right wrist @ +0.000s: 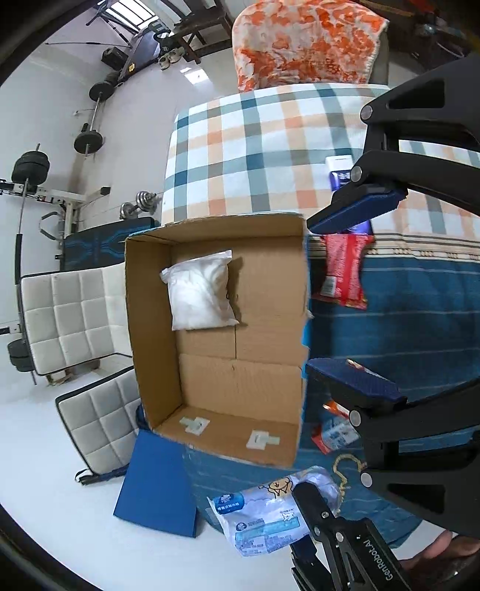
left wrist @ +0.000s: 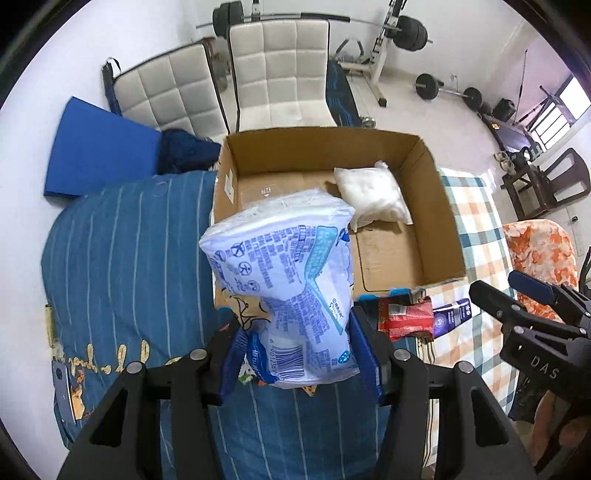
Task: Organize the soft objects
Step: 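Carry the blue-white pouch back over the bed with the left tool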
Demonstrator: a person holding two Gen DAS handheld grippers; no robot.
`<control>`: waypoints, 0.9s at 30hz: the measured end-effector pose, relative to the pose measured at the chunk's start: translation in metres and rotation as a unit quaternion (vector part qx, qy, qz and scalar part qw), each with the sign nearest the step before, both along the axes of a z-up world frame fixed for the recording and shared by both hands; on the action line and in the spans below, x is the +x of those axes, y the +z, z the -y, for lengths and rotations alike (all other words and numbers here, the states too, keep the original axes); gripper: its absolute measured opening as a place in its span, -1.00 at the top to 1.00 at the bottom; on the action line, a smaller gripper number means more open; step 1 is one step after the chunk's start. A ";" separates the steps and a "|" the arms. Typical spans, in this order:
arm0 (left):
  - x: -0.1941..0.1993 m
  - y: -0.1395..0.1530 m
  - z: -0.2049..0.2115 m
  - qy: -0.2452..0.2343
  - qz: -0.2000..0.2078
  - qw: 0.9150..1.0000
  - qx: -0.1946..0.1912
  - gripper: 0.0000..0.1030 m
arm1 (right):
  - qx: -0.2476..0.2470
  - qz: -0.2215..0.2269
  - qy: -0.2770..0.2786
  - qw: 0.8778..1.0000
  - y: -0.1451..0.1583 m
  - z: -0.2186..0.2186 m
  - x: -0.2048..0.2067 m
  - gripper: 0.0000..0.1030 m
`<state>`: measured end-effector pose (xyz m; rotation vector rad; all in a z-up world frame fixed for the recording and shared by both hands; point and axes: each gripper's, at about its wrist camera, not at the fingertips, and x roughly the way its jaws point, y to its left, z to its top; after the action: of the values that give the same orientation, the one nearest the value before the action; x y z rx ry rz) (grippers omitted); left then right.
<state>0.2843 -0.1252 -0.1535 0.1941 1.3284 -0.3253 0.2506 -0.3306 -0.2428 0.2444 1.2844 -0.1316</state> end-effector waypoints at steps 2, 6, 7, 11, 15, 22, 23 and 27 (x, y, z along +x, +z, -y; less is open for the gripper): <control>-0.011 0.006 -0.001 -0.002 0.011 1.000 -0.001 0.00 | 0.003 0.004 0.003 1.000 0.008 -0.005 -0.014 -0.40; -0.026 0.018 -0.010 0.001 0.023 1.000 -0.007 0.00 | 0.011 -0.001 0.007 1.000 0.012 -0.015 -0.040 -0.40; -0.032 0.020 -0.013 0.003 0.025 1.000 -0.008 -0.01 | 0.014 -0.004 0.008 1.000 0.011 -0.016 -0.046 -0.40; -0.054 0.021 -0.031 0.007 0.024 1.000 0.002 -0.05 | 0.038 -0.037 0.012 0.999 -0.011 -0.013 -0.071 -0.68; -0.070 -0.003 -0.054 0.021 0.001 1.000 0.013 -0.07 | 0.062 -0.065 0.012 0.996 -0.040 -0.002 -0.090 -1.00; -0.075 -0.082 -0.096 0.089 -0.083 0.992 0.019 -0.09 | -0.006 -0.103 0.078 0.992 -0.102 0.014 -0.080 -1.00; -0.074 -0.092 -0.098 0.100 -0.094 0.990 0.014 -0.09 | -0.022 -0.107 0.102 0.989 -0.111 0.012 -0.073 -1.00; -0.070 -0.127 -0.100 0.140 -0.124 0.982 0.008 -0.09 | -0.084 -0.106 0.214 0.967 -0.146 -0.002 -0.050 -1.00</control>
<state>0.2146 -0.0255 -0.2802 -0.0232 1.5834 -0.1027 0.2006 -0.3286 -0.3890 -0.1994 1.5021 0.1059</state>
